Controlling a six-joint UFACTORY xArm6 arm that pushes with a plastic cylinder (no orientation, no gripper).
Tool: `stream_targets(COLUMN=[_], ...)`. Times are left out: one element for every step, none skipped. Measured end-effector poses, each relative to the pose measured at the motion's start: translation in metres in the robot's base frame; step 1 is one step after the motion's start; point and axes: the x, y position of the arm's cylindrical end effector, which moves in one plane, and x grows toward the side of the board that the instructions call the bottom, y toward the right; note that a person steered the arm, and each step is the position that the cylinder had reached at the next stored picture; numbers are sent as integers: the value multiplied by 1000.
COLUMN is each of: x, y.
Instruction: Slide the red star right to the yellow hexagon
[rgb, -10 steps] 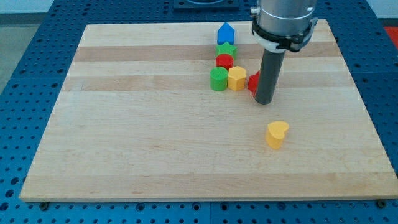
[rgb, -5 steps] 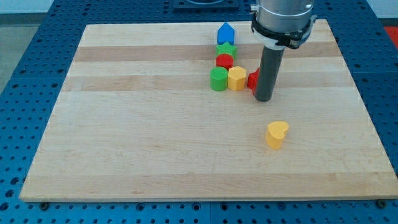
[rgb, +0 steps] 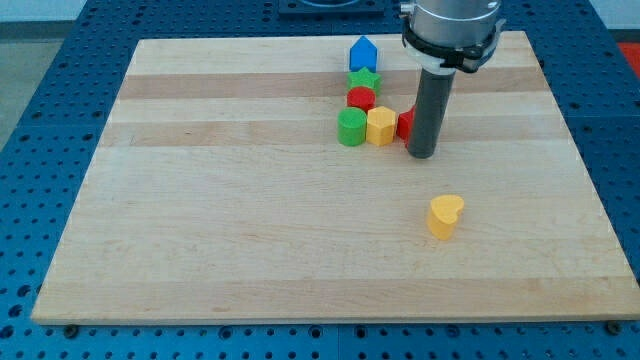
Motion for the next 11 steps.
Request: stream_targets(x=[9, 23, 23, 23, 23, 23, 23, -8, -38, -41, -41], y=[0, 0, 0, -23, -73, -118, -154, -155, -155, -155, -151])
